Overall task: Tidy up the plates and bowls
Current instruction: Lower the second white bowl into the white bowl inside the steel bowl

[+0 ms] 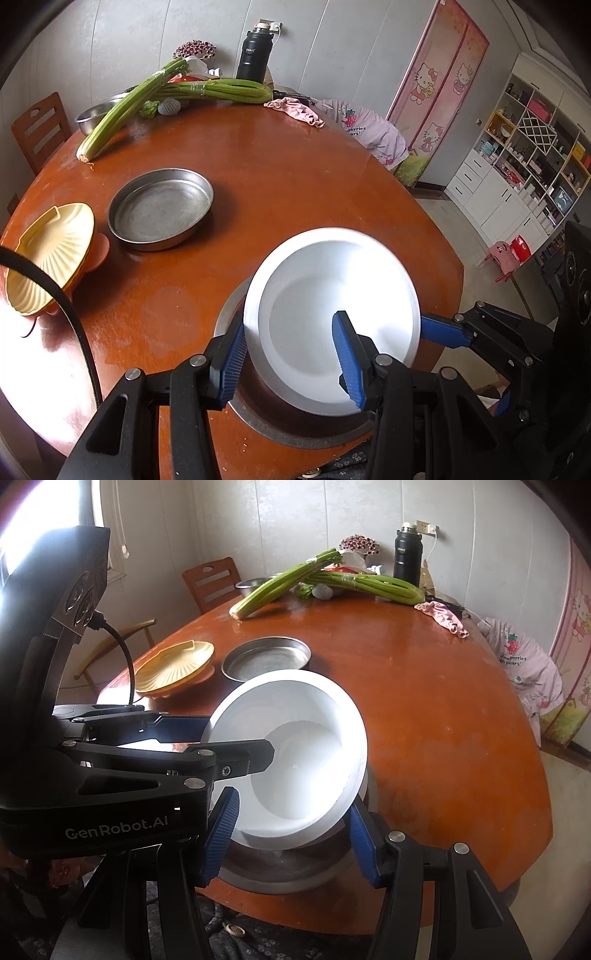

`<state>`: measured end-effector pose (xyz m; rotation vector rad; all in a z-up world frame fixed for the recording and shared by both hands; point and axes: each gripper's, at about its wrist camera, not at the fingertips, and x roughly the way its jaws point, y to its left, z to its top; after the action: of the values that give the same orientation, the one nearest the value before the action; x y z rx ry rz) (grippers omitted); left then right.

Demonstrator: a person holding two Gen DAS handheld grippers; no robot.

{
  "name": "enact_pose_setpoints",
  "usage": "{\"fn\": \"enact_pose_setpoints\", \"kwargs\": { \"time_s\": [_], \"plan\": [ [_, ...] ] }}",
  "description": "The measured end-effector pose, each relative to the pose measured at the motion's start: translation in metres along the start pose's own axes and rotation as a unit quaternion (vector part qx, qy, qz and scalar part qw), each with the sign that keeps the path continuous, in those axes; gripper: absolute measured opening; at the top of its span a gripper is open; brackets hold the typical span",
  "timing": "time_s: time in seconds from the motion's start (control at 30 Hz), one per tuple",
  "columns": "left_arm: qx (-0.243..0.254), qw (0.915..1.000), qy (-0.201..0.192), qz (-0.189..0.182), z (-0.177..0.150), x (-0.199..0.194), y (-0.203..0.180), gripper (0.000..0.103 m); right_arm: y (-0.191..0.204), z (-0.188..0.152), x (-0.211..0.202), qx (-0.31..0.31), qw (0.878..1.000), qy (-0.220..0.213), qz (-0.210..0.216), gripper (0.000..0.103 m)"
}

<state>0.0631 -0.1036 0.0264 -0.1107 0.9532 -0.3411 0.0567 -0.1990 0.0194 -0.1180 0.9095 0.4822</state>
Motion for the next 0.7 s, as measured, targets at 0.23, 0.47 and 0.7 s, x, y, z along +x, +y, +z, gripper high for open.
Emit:
{"fn": "enact_pose_setpoints", "kwargs": {
  "time_s": [0.23, 0.47, 0.7],
  "plan": [
    [-0.003, 1.0000, 0.004, -0.002, -0.0009, 0.0032, 0.0037, 0.046, 0.0010, -0.0012, 0.0050, 0.002, 1.000, 0.005, 0.001, 0.060],
    [-0.005, 1.0000, 0.003, -0.004, -0.0026, 0.0053, 0.0053, 0.046, 0.0004, -0.0013, 0.0072, 0.003, 1.000, 0.005, -0.007, 0.060],
    [-0.008, 0.9999, 0.004, -0.006, -0.0025, 0.0072, 0.0083, 0.046, -0.0027, -0.0012, 0.0092, 0.009, 1.000, 0.006, -0.015, 0.060]
  ]
}}
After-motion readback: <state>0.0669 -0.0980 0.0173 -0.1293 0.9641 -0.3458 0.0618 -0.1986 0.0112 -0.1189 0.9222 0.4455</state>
